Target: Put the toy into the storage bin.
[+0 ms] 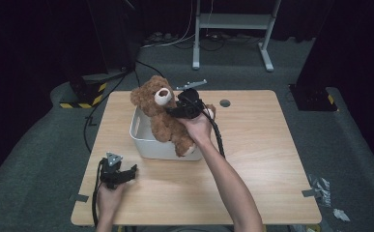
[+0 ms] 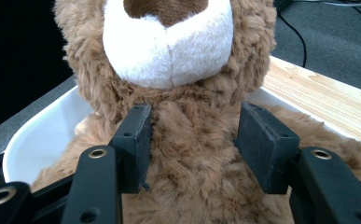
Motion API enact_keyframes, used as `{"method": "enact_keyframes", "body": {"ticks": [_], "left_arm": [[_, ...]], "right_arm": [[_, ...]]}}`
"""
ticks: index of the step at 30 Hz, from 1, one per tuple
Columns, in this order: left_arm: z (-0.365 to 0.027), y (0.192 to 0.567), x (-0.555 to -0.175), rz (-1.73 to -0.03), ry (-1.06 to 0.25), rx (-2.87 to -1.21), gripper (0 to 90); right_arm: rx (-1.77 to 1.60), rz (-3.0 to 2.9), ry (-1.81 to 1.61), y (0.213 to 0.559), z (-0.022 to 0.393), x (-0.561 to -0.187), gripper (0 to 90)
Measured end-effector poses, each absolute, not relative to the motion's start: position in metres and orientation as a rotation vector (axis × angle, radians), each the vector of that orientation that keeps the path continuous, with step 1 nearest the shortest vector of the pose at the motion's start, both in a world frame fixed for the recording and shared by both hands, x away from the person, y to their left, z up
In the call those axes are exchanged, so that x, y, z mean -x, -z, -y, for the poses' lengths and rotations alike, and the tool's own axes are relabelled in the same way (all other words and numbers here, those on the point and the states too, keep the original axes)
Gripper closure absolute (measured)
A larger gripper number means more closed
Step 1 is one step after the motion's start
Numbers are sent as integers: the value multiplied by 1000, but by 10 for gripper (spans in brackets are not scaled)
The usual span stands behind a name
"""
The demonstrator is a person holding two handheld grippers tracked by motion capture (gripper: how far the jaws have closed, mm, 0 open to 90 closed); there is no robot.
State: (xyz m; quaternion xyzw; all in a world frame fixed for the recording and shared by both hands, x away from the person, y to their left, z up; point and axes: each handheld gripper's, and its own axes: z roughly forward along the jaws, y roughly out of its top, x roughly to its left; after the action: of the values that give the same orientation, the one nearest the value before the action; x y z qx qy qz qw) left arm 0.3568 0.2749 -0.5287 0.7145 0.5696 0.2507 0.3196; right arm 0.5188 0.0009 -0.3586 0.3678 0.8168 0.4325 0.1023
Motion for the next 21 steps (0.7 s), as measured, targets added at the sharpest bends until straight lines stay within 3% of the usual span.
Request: {"method": "enact_keyframes", "body": {"ticks": [21], "left_arm": [[-275,529,-357,-1490,-662,-1877,226]], "right_arm": [[-1072,-2391,-1266,355,1,-513,438]]}}
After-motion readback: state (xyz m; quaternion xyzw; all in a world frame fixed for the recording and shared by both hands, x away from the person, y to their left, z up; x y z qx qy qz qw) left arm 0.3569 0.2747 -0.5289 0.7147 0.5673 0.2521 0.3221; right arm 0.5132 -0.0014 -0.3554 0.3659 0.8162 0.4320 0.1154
